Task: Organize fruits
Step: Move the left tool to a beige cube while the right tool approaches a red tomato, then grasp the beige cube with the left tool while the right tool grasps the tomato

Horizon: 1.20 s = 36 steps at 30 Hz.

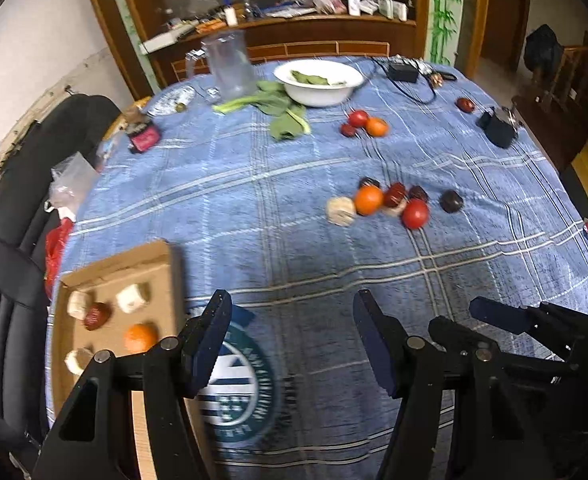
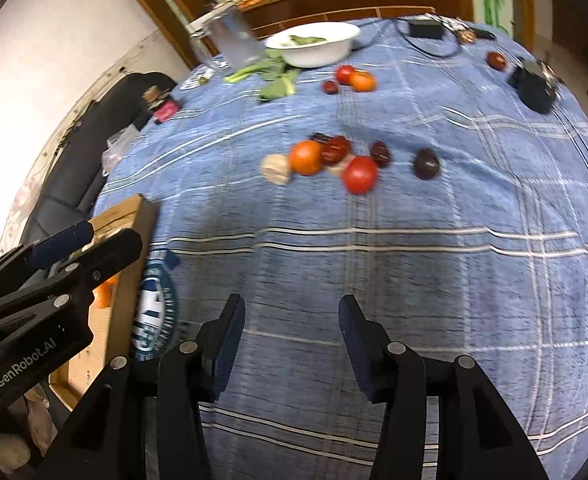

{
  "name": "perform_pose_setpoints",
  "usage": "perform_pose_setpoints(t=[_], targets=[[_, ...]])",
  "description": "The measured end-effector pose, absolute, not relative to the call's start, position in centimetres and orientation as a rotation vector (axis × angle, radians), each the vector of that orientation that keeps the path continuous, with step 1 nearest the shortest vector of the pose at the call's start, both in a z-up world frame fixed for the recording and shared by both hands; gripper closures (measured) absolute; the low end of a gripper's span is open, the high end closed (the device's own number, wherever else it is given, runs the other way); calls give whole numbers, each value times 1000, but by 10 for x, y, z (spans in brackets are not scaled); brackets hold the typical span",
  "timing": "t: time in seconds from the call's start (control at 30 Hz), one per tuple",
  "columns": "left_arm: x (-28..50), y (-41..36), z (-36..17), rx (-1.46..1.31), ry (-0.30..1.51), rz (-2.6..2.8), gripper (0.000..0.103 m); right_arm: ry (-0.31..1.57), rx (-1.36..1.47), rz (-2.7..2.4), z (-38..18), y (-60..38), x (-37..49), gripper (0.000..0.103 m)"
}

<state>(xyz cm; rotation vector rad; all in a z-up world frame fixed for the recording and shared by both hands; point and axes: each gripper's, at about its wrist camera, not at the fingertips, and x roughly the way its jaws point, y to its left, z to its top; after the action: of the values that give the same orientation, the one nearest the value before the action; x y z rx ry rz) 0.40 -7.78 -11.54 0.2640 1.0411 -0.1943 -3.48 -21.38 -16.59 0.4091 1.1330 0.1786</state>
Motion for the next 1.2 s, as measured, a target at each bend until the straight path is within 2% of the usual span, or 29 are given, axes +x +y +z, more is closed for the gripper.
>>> perform_pose_setpoints(t=[0.3,0.6,0.83,1.2], targets=[[16,-100,-147,206,1144,-214,41,1148,456,116,-186,-259,-37,51],[54,-102,-166,124,1167,-237,41,1122,477,77,-191,-300,-3,51],[103,-101,-181,63,1165,-280,41,1113,399,180,-191,-275,33,51],[127,-113,-203,61,1180,-371,45,1114,257,221,-208,-240,61,51]])
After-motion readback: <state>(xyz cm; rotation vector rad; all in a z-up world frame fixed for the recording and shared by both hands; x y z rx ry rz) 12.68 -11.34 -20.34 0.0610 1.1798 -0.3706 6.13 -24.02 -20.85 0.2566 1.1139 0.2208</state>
